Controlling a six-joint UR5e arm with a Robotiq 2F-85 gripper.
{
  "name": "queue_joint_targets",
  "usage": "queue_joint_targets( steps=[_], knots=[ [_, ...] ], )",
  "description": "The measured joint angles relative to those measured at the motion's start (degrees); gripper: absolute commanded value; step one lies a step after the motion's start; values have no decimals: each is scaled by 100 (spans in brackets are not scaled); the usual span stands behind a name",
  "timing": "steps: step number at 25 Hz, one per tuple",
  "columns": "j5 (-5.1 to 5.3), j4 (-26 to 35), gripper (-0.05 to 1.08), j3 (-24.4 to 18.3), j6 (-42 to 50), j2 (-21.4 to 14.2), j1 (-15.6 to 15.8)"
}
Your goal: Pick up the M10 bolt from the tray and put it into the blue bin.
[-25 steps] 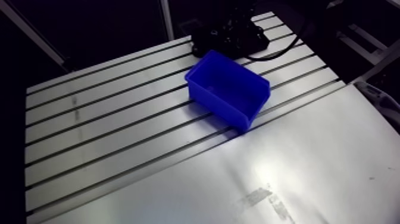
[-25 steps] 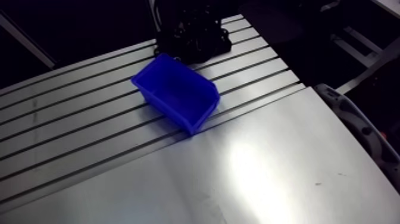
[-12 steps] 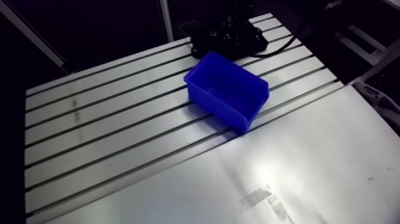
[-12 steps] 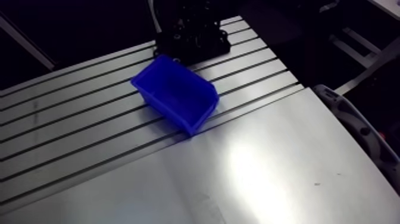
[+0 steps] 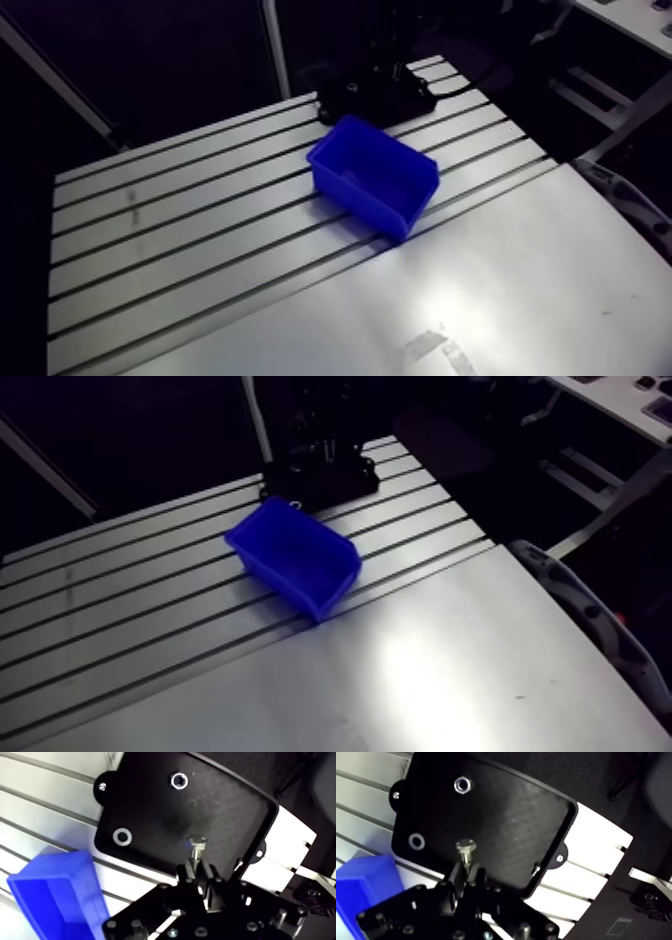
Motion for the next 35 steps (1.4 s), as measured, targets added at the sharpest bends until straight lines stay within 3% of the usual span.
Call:
queue_joint_targets(
  steps=[8, 21, 28, 35],
  knots=[
    [144, 710, 106, 13, -14, -655, -43],
    [152, 1849, 104, 290, -407, -1930, -115],
    [159, 2451, 103, 370, -1713, -2459, -98],
    [189, 2614, 102, 413, -3384, -2569, 54]
  ],
)
